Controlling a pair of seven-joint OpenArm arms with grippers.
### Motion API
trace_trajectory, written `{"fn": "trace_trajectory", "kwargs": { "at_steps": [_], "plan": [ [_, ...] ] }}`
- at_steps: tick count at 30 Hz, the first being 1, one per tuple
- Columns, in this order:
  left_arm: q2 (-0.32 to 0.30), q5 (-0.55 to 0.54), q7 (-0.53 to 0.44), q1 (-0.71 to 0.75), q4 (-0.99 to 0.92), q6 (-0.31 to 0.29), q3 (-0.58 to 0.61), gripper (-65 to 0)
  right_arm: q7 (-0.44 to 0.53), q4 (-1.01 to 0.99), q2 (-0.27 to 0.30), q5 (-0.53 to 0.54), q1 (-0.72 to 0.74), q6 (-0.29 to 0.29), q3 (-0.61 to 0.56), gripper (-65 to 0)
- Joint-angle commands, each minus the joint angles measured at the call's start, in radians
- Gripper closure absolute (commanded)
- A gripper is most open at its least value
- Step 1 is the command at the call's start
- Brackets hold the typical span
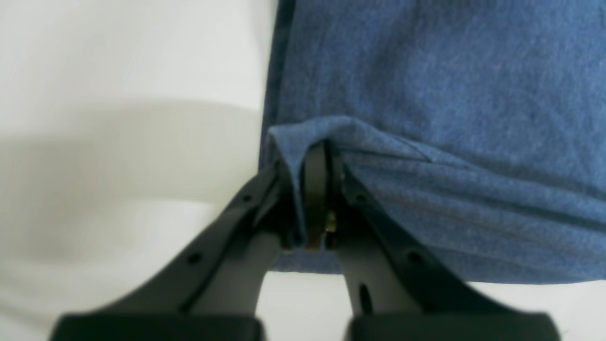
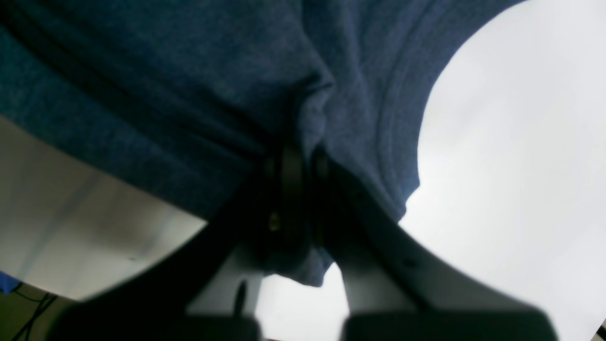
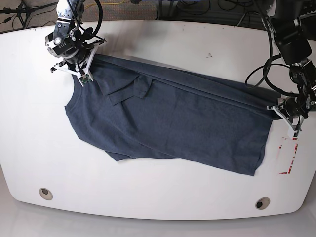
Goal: Fold the T-shirt properly
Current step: 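Pull the held shirt edge apart with both grippers to straighten it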
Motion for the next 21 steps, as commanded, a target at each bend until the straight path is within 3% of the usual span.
{"fn": "trace_trajectory", "kwargs": {
  "at_steps": [1, 4, 5, 9, 15, 21],
  "plan": [
    [-0.024, 0.003, -0.020, -0.033, 0.004, 0.009, 0.044, -8.5, -0.004, 0.012, 0.009, -0.022, 0.008, -0.007, 0.006, -0.2],
    [-0.024, 0.003, -0.020, -0.039, 0.004, 0.013, 0.070, -18.6, -0.004, 0.012, 0.011, -0.022, 0.013, -0.007, 0.006, -1.3],
    [-0.024, 0.003, -0.020, -0.039, 0.005, 0.013, 0.073, -24.6, -0.005, 0.014, 0.009, -0.022, 0.023, -0.007, 0.006, -3.8],
    [-0.024, 0.003, -0.020, -0.039, 0.005, 0.013, 0.073, -37.5, -0.005, 0.015, 0.009, -0.022, 0.036, -0.007, 0.006, -14.7],
    [-0.024, 0.001, -0.020, -0.045, 0.013, 0.014, 0.070, -39.7, -0.005, 0.041, 0.006, -0.022, 0.056, -0.007, 0.006, -29.8],
    [-0.026, -0.004, -0.020, -0.058, 0.048, 0.006, 0.017, -39.9, -0.007, 0.046, 0.005, -0.022, 0.094, -0.007, 0.009, -33.6]
  ]
}}
